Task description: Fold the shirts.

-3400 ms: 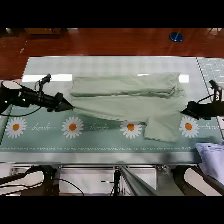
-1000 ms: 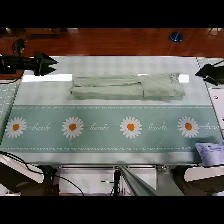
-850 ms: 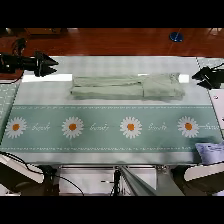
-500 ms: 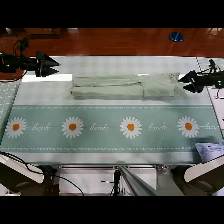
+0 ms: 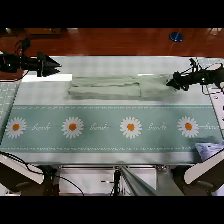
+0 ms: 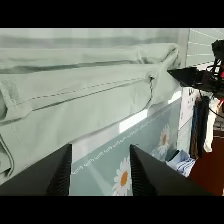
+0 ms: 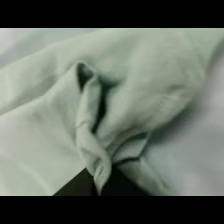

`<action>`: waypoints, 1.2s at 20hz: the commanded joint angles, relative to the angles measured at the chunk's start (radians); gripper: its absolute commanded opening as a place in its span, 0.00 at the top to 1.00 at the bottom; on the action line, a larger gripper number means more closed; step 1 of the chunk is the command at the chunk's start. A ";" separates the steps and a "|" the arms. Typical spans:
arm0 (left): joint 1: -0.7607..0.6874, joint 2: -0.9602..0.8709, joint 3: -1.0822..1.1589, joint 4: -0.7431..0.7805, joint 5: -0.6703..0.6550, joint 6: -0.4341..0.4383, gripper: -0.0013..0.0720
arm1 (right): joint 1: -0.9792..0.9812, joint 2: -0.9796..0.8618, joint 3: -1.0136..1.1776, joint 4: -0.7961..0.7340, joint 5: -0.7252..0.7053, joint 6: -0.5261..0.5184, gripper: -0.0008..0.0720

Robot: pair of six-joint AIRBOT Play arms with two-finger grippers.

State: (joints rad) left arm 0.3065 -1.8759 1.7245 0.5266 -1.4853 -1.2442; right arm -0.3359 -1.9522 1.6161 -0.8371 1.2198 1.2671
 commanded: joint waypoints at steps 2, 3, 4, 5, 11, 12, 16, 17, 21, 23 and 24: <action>-0.039 0.029 0.001 0.000 0.000 -0.016 0.54 | 0.000 0.108 0.072 -0.050 0.118 0.014 0.95; -0.057 0.038 0.001 0.000 0.000 -0.046 0.54 | 0.000 0.148 0.072 -0.096 0.132 0.031 0.95; -0.079 0.048 0.001 0.000 0.000 -0.067 0.54 | 0.001 0.186 0.072 -0.143 0.153 0.044 0.95; -0.104 0.055 0.001 0.000 -0.001 -0.085 0.54 | 0.001 0.223 0.072 -0.180 0.180 0.054 0.95; -0.351 0.061 0.001 0.000 0.000 -0.183 0.54 | 0.001 0.370 0.072 -0.354 0.340 0.106 0.95; -0.398 0.061 0.001 0.000 0.005 -0.193 0.54 | 0.001 0.388 0.072 -0.386 0.358 0.113 0.95; -0.597 0.061 0.001 0.000 0.137 -0.254 0.54 | 0.000 0.450 0.072 -0.450 0.410 0.137 0.95; -0.644 0.061 0.001 0.000 0.185 -0.262 0.54 | 0.000 0.462 0.072 -0.456 0.421 0.142 0.95; -0.818 0.037 0.001 -0.001 0.364 -0.263 0.81 | 0.001 0.496 0.071 -0.456 0.454 0.147 0.95; -0.888 0.010 0.001 -0.002 0.425 -0.290 0.81 | 0.001 0.505 0.071 -0.456 0.456 0.148 0.95; -0.919 -0.006 0.001 -0.003 0.446 -0.291 0.81 | 0.001 0.509 0.071 -0.456 0.457 0.150 0.95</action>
State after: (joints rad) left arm -0.5091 -1.8515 1.7245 0.5240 -1.1542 -1.5127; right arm -0.3359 -1.4609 1.6871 -1.2846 1.6596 1.4090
